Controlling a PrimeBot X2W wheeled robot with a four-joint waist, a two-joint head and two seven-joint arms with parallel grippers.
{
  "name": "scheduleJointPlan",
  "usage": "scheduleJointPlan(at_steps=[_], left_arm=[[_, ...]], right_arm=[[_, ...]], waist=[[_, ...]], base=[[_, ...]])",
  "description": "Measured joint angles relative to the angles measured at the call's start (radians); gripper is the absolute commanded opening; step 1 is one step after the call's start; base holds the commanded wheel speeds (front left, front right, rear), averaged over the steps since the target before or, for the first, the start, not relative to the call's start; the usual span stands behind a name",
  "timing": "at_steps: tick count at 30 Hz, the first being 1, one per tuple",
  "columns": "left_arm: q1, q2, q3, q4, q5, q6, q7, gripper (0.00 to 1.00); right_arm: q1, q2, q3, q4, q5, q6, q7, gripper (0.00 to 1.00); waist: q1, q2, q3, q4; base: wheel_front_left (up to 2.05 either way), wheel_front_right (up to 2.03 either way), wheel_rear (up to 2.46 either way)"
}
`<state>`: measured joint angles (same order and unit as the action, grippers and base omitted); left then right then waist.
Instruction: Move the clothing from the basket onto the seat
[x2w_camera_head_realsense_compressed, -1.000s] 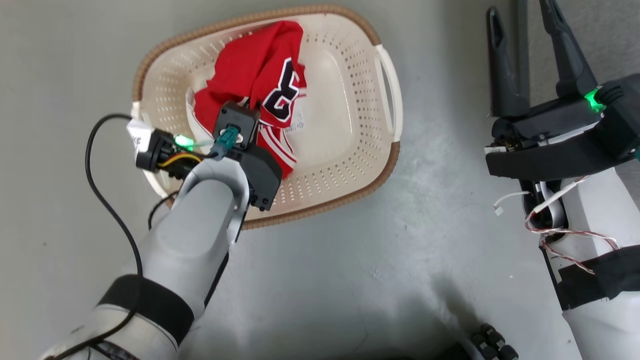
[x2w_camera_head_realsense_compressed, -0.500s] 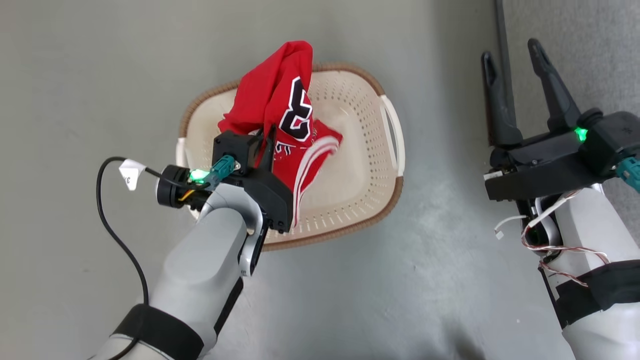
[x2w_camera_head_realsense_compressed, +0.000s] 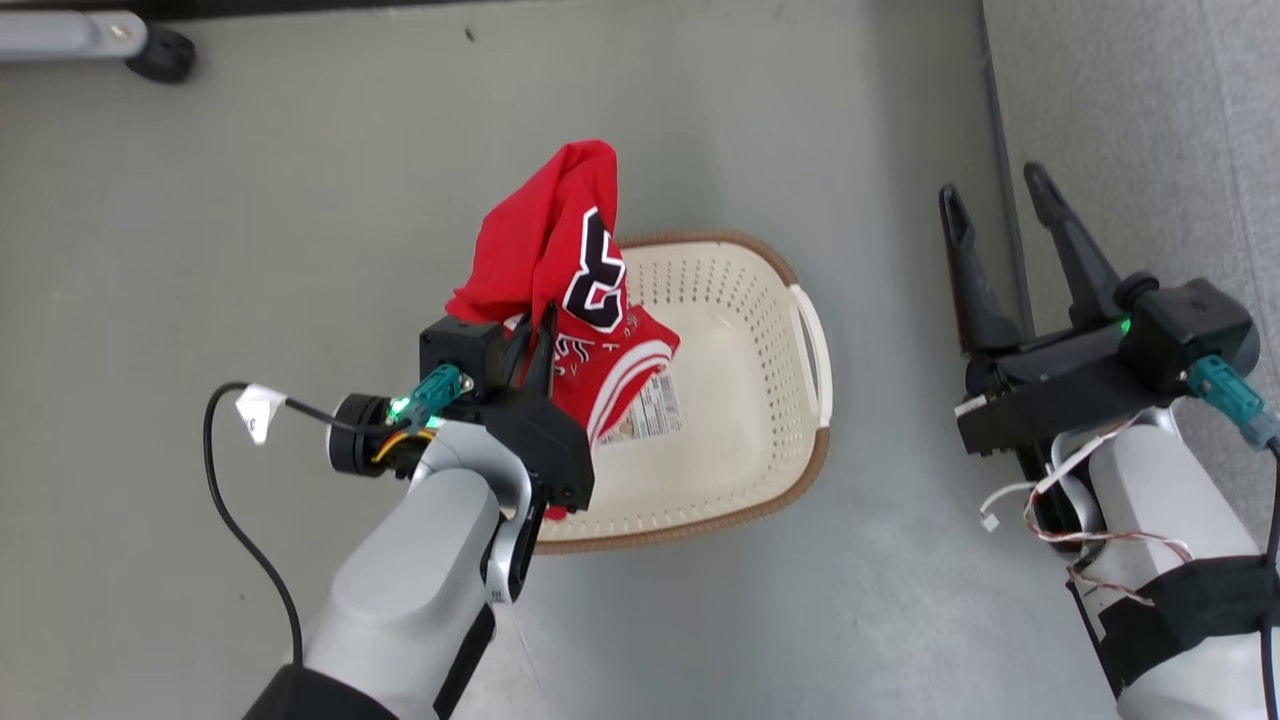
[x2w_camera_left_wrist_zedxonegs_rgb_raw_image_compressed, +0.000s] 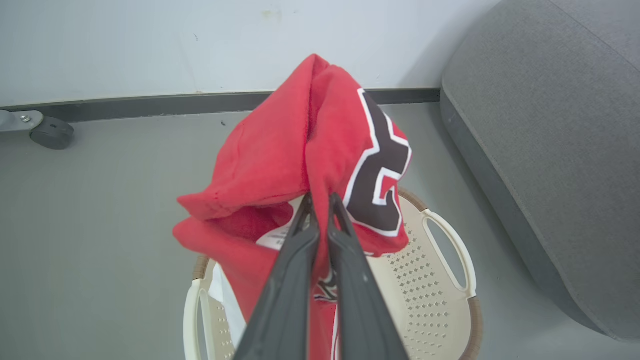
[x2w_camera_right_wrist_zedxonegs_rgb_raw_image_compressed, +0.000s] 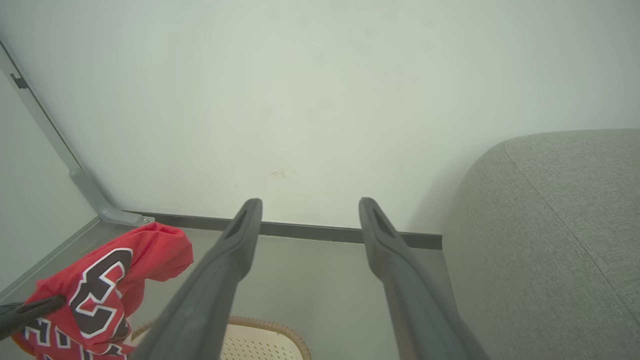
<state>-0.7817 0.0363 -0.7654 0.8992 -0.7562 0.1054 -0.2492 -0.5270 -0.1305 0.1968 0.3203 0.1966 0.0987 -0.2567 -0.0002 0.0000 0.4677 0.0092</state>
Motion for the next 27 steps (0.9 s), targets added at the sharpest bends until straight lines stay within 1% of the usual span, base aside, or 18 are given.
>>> scheduleJointPlan(at_steps=[8, 12, 19, 27], left_arm=[[0.07, 0.0, 0.055, -0.043, 0.002, -0.01, 0.0, 0.0], [0.099, 0.007, 0.068, -0.074, 0.016, -0.016, 0.0, 0.0], [0.143, 0.02, 0.083, -0.148, 0.049, -0.019, 0.0, 0.0], [0.183, 0.034, 0.14, -0.249, 0.084, -0.016, 0.0, 0.0]], right_arm=[[0.039, 0.008, 0.0, 0.048, 0.008, 0.005, 0.0, 1.0], [0.062, 0.014, -0.002, 0.071, 0.016, 0.007, 0.0, 1.0], [0.122, 0.017, -0.005, 0.098, 0.016, 0.007, 0.0, 1.0], [0.154, 0.026, -0.006, 0.123, 0.016, 0.007, 0.0, 1.0]], waist=[[0.0001, 0.0, -0.097, 0.021], [0.0001, 0.0, -0.146, 0.029], [0.0, 0.0, -0.222, 0.044], [0.0001, 0.0, -0.285, 0.066]], base=[[0.0, 0.0, 0.0], [0.0, 0.0, 0.0], [0.0, 0.0, 0.0], [0.0, 0.0, 0.0]])
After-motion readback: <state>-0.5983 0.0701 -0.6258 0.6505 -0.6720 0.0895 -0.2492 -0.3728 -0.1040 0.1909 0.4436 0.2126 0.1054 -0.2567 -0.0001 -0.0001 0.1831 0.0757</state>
